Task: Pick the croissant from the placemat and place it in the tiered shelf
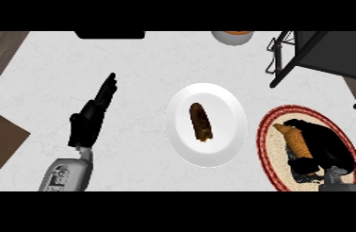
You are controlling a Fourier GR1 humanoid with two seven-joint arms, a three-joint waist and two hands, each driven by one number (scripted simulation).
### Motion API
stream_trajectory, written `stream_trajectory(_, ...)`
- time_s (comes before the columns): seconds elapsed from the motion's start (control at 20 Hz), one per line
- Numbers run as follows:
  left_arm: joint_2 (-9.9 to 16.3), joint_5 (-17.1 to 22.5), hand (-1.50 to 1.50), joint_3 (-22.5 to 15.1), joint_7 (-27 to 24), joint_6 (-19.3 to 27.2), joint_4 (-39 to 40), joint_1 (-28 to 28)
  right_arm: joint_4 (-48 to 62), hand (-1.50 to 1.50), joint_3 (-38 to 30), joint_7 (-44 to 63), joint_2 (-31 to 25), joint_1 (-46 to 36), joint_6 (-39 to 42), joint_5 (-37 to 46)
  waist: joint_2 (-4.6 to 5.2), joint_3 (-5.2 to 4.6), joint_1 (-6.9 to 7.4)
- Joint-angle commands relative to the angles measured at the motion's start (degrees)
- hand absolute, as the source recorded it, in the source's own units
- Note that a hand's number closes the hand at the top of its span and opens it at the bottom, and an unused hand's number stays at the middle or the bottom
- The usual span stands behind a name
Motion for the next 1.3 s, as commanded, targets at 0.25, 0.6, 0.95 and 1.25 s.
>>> stream_trajectory(0.25,-2.34,-2.14,0.0,-0.98,-0.44,2.24,2.01,-0.6,3.42,1.5,-0.15,-6.59,-2.74,-0.85,-3.23,3.72,0.02,0.01,-0.08)
stream_trajectory(0.6,-0.13,0.46,0.0,0.75,-0.8,-1.06,-1.0,0.93,-2.02,1.5,1.78,4.11,7.27,-4.39,-0.62,3.64,-0.02,-0.03,0.09)
stream_trajectory(0.95,-0.89,-1.23,0.0,0.05,-3.87,-0.21,4.07,-0.39,2.5,1.5,12.89,29.42,17.57,-15.04,-14.98,-4.09,0.3,0.01,1.02)
stream_trajectory(1.25,-1.5,-1.06,0.0,-1.42,-0.99,-0.32,-1.95,2.42,-6.3,1.5,13.71,32.13,17.72,-19.08,-27.91,-8.3,-0.24,0.04,0.74)
